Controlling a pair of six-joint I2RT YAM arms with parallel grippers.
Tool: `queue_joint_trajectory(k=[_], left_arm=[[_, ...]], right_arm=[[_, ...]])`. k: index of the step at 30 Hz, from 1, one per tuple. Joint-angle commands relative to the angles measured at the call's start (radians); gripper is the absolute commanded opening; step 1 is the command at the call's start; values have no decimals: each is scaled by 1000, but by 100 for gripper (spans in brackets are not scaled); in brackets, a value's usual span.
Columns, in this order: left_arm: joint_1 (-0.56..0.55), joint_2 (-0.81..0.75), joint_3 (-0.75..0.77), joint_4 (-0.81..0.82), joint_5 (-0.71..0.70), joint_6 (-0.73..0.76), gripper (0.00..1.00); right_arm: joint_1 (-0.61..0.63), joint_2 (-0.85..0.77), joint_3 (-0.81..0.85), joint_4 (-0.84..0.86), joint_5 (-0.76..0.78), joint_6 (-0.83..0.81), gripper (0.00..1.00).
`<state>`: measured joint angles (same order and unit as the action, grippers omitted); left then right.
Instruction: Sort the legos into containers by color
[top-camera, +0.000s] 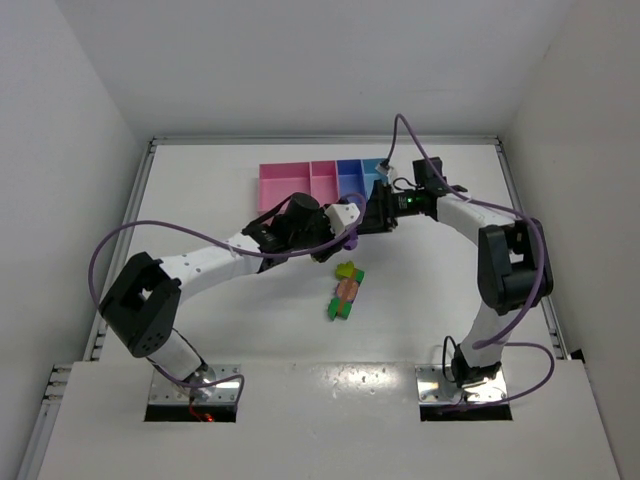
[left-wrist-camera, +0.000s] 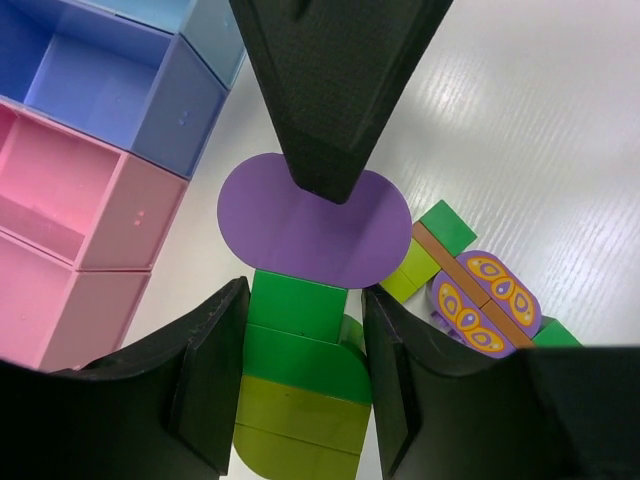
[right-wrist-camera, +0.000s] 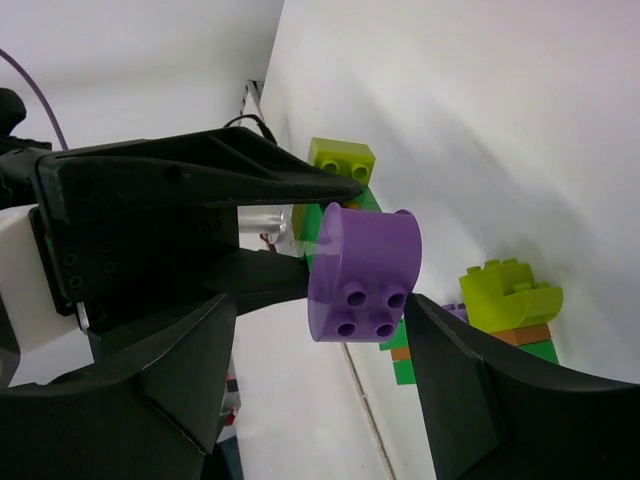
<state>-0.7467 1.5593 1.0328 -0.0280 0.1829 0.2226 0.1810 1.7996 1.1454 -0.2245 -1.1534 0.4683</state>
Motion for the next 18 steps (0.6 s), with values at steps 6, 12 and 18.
queue_joint_trajectory(k=[6, 12, 18], left_arm=[[-19, -51, 44, 105, -34, -9, 12], [-19, -70, 35, 105, -45, -9, 12], [-19, -70, 35, 105, -45, -9, 11]], right_arm=[[9, 20, 31, 48, -45, 43, 70], [0, 9, 31, 37, -25, 33, 85], [0, 9, 31, 60, -48, 33, 63]])
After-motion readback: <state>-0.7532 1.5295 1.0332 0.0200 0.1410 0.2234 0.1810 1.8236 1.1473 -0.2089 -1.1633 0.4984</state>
